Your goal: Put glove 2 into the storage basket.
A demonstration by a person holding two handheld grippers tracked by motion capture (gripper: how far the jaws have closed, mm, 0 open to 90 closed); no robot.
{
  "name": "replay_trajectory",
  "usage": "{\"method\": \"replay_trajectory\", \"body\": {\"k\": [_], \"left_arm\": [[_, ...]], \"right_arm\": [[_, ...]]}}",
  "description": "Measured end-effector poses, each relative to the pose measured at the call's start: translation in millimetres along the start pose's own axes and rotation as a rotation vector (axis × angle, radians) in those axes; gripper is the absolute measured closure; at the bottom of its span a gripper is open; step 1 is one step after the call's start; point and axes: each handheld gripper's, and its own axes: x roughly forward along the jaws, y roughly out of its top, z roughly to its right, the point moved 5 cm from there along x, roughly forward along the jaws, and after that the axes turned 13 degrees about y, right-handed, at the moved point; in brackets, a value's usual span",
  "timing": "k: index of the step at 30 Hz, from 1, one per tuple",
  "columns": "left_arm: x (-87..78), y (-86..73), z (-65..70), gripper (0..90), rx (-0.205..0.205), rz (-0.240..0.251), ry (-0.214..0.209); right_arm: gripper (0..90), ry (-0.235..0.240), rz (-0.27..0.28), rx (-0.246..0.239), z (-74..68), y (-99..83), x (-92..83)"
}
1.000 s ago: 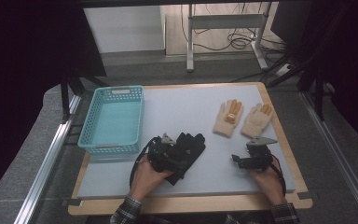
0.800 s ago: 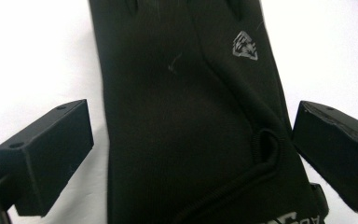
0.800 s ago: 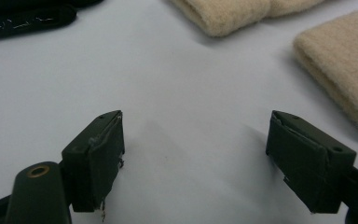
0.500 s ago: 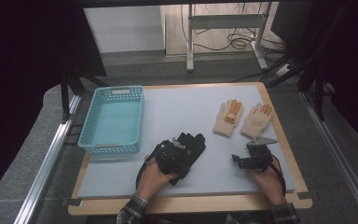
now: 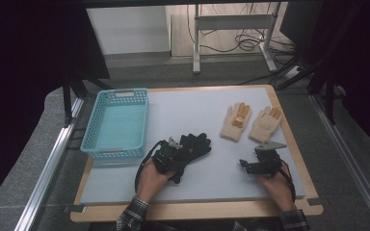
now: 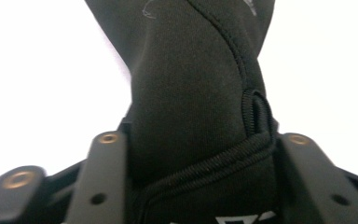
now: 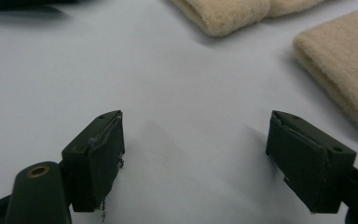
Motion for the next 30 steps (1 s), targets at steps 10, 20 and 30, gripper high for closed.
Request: {"method": "replay_trajectory", "body": {"k": [10, 20, 30], "left_arm": [[-13.0, 17.5, -4.9, 63.9, 0.002, 0.021, 0.01], [-32.3, 45.4, -17.6, 63.6, -0.01, 0.032, 0.034], [-45.4, 68.2, -38.5, 63.1, -0.024, 0.024, 0.08]], "right_arm": [[19.0, 0.0, 0.0, 0.0, 0.1, 0.0, 0.0], [19.0, 0.0, 0.0, 0.001, 0.1, 0.0, -0.1], [19.0, 0.001, 0.0, 0.002, 0.1, 0.0, -0.1]]}}
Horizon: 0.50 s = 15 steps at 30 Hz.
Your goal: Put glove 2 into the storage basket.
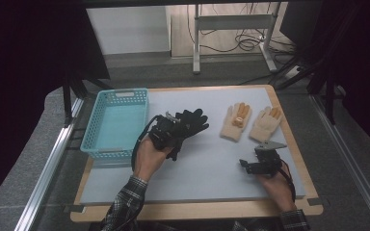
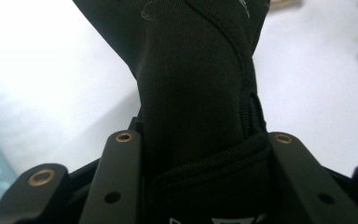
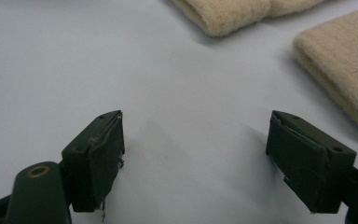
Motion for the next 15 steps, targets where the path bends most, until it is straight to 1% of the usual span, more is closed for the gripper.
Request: {"method": "replay_trajectory", "body": {"k": [1, 2, 4, 5, 6, 7, 9, 10, 11, 12, 13, 14, 15], "left_arm": [[-2.8, 3.1, -5.3, 63.1, 0.003, -0.002, 0.012], [-2.8, 3.1, -5.3, 63.1, 0.003, -0.002, 0.012], [-5.4, 5.7, -10.4, 63.1, -0.002, -0.003, 0.019], [-6.5, 6.8, -12.9, 63.1, -0.008, -0.003, 0.023], [-8.5, 8.6, -18.2, 63.1, -0.016, -0.005, 0.03], [-8.5, 8.6, -18.2, 63.1, -0.016, -0.005, 0.03], [-9.9, 9.9, -23.6, 63.1, -0.025, -0.007, 0.04], [-10.9, 10.7, -29.3, 63.1, -0.035, -0.01, 0.046], [-10.9, 10.7, -29.3, 63.1, -0.035, -0.01, 0.046], [-11.3, 11.0, -32.2, 63.1, -0.038, -0.012, 0.051], [-12.4, 11.3, -38.1, 63.1, -0.048, -0.015, 0.058], [-12.4, 11.3, -38.1, 63.1, -0.048, -0.015, 0.058], [-13.0, 11.4, -41.3, 63.1, -0.055, -0.016, 0.062]], "right_arm": [[19.0, 0.0, 0.0, 0.0, 0.0, 0.0, 0.0], [19.0, 0.0, 0.0, 0.0, 0.0, 0.0, 0.0], [19.0, 0.0, 0.001, -0.001, 0.1, 0.0, 0.0], [19.0, 0.0, 0.0, -0.001, 0.1, 0.0, 0.0], [19.0, 0.0, 0.001, 0.0, 0.0, 0.0, 0.0], [19.0, 0.0, 0.001, -0.001, 0.1, 0.0, 0.0], [19.0, 0.0, 0.001, -0.001, 0.1, 0.0, 0.0], [19.0, 0.0, 0.0, 0.0, 0.0, 0.0, 0.0], [19.0, 0.0, 0.0, 0.0, 0.0, 0.0, 0.0], [19.0, 0.0, 0.0, 0.0, 0.0, 0.0, 0.0], [19.0, 0.0, 0.0, -0.001, 0.1, 0.0, 0.0], [19.0, 0.0, 0.0, -0.001, 0.1, 0.0, 0.0], [19.0, 0.0, 0.0, -0.001, 0.0, 0.0, 0.0]]}}
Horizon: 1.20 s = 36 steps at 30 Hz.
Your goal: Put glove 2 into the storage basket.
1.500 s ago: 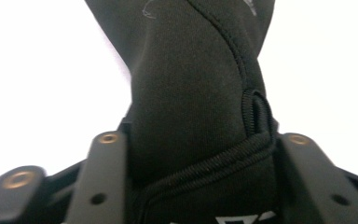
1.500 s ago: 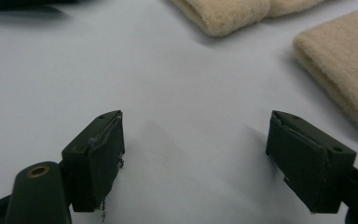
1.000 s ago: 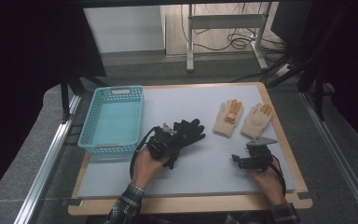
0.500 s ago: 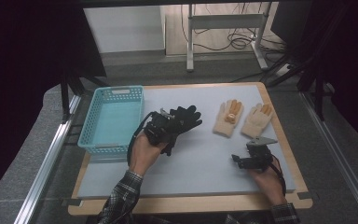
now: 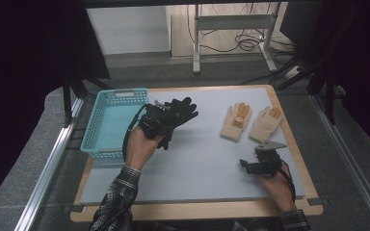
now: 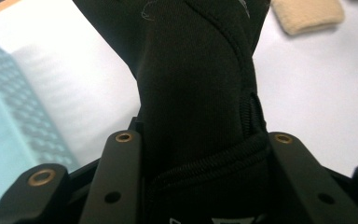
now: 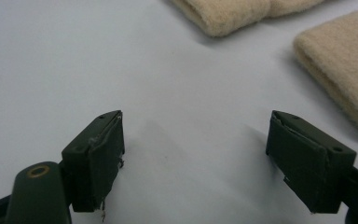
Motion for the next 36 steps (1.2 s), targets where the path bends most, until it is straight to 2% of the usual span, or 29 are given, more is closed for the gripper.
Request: {"method": "replay_trajectory", "body": {"k": [2, 3, 8, 10, 12, 13, 14, 16, 18, 19, 20, 22, 23, 24, 25, 26, 29, 31, 36], "left_arm": [[-2.2, 0.9, -10.7, 63.1, -0.018, -0.003, 0.016], [-2.2, 0.9, -10.7, 63.1, -0.018, -0.003, 0.016], [-9.6, 1.3, -31.0, 63.1, -0.065, 0.005, 0.029], [-14.0, 0.3, -45.4, 63.0, -0.082, 0.004, 0.054], [-15.4, -0.4, -50.4, 63.0, -0.092, 0.003, 0.062], [-17.5, -2.2, -61.0, 62.9, -0.113, 0.001, 0.079], [-17.5, -2.2, -61.0, 62.9, -0.113, 0.001, 0.079], [-19.3, -5.0, -72.3, 62.9, -0.133, -0.004, 0.098], [-20.6, -8.4, -83.5, 62.9, -0.154, -0.008, 0.113], [-20.8, -12.5, -93.9, 62.9, -0.178, -0.012, 0.124], [-20.8, -12.5, -93.9, 62.8, -0.178, -0.012, 0.124], [-19.7, -16.8, -103.3, 62.8, -0.197, -0.019, 0.138], [-17.6, -21.6, -112.2, 62.8, -0.213, -0.031, 0.152], [-17.6, -21.6, -112.2, 62.7, -0.213, -0.031, 0.152], [-15.1, -26.9, -121.0, 62.7, -0.233, -0.045, 0.162], [-15.1, -26.9, -121.0, 62.7, -0.233, -0.045, 0.162], [-11.3, -35.3, -135.5, 62.6, -0.257, -0.063, 0.184], [-7.6, -44.8, -150.7, 62.6, -0.281, -0.079, 0.205], [-1.5, -57.3, -168.7, 62.5, -0.307, -0.116, 0.236]], "right_arm": [[19.0, 0.0, 0.0, 0.0, 0.0, 0.0, 0.0], [19.0, 0.0, 0.0, 0.0, 0.0, 0.0, 0.0], [19.0, 0.0, 0.0, 0.001, 0.0, 0.0, 0.0], [19.0, 0.0, 0.0, 0.0, 0.0, 0.0, 0.0], [19.0, 0.0, 0.0, 0.0, 0.0, 0.0, 0.0], [19.0, 0.0, 0.0, 0.0, 0.0, 0.0, 0.0], [19.0, 0.0, 0.0, 0.0, 0.0, 0.0, 0.0], [19.0, 0.0, 0.0, 0.0, 0.0, 0.0, 0.0], [19.0, 0.0, 0.0, 0.0, 0.0, 0.0, 0.0], [19.0, 0.0, 0.0, 0.0, 0.0, 0.0, 0.0], [19.0, 0.0, 0.0, 0.0, 0.0, 0.0, 0.0], [19.0, 0.0, 0.0, 0.0, 0.0, 0.0, 0.0], [19.0, 0.0, 0.0, 0.0, -0.1, 0.0, 0.0], [19.0, 0.0, 0.0, 0.0, -0.1, 0.0, 0.0], [19.0, 0.0, 0.0, 0.0, 0.0, 0.0, 0.0], [19.0, 0.0, 0.0, 0.0, 0.0, 0.0, 0.0], [19.0, 0.0, 0.0, 0.0, -0.1, 0.0, 0.0], [19.0, 0.0, 0.0, 0.0, -0.1, 0.0, 0.0], [19.0, 0.0, 0.0, 0.0, -0.1, 0.0, 0.0]]}}
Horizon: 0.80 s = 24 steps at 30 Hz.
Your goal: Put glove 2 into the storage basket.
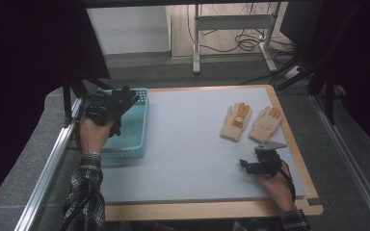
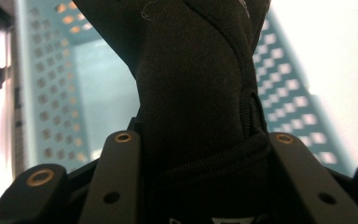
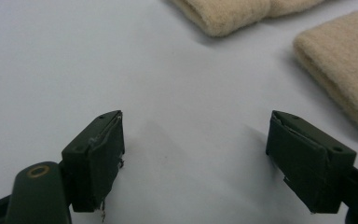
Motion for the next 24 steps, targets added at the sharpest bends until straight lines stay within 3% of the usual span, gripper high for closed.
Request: {"method": "replay_trajectory", "body": {"k": [2, 6, 15, 24], "left_arm": [[8.9, -4.2, -9.8, 62.4, -0.019, -0.022, 0.018], [21.6, -8.6, -16.9, 62.3, -0.034, -0.051, 0.031], [47.0, -8.9, -15.3, 61.9, -0.032, -0.091, 0.036], [72.1, -13.4, -16.2, 61.0, -0.013, -0.16, 0.085]], "right_arm": [[19.0, 0.0, 0.0, 0.0, 0.0, 0.0, 0.0], [19.0, 0.0, 0.0, -0.001, 0.0, 0.0, 0.1], [19.0, 0.0, 0.001, 0.0, 0.0, 0.0, 0.1], [19.0, 0.001, 0.001, 0.0, 0.0, 0.0, 0.1]]}}
